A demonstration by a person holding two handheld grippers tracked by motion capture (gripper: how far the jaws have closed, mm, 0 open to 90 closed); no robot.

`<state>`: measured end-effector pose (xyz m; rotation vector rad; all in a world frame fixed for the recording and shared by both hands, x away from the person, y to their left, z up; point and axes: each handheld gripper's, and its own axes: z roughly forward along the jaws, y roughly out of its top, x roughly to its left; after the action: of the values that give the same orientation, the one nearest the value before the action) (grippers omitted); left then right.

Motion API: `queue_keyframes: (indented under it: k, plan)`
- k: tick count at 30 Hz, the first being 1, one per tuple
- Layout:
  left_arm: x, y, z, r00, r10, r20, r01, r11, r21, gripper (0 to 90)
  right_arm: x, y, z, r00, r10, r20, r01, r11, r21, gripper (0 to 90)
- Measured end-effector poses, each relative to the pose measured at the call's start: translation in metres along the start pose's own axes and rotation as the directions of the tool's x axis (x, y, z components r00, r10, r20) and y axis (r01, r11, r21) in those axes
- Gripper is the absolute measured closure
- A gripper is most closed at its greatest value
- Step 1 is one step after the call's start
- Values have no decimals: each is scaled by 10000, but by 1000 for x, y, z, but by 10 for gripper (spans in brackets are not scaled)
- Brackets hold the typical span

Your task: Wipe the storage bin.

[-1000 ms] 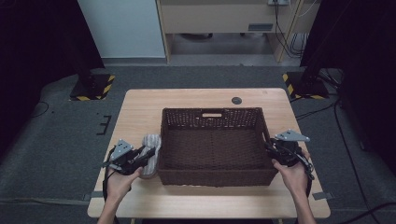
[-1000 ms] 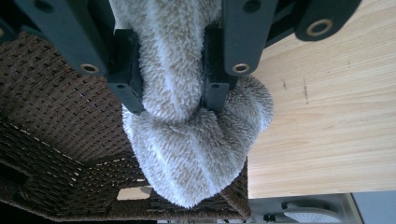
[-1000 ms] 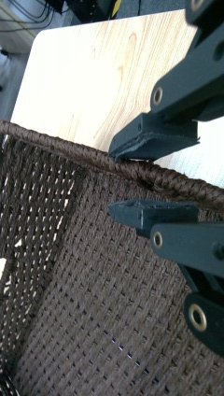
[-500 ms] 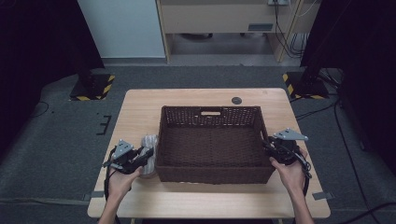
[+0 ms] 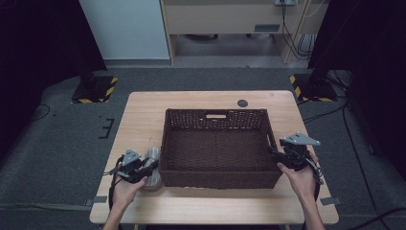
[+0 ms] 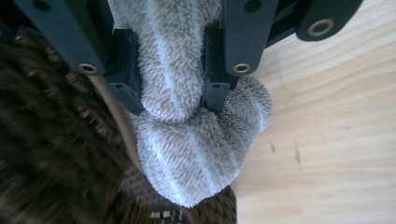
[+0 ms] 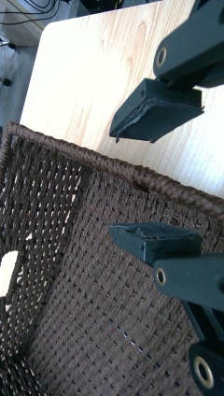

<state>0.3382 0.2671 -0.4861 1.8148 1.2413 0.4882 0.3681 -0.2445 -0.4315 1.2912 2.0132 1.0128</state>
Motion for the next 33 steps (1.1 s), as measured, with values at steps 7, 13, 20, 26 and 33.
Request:
queue_keyframes:
  k: [7,13,20,26,33]
  plan:
    - [-7,17,-45,9978,14,660,78,9903,-1386,633,0,-1,-5,9996,-104,-252,106,9999,87,472]
    - [-24,13,-45,9946,460,926,-336,9909,-1306,632,0,-9,-10,9991,-136,-391,154,9989,443,550]
    - [-22,19,-35,9967,364,725,-266,9910,-1315,638,4,-12,0,9992,-175,-346,204,9960,868,665]
    - [-16,17,-28,9972,172,724,-67,9896,-1434,638,4,-10,6,9997,-64,-253,83,9971,758,667]
    - [-11,-1,-25,9980,265,573,-229,9978,-622,637,4,-14,5,9998,-145,-119,152,9982,585,626]
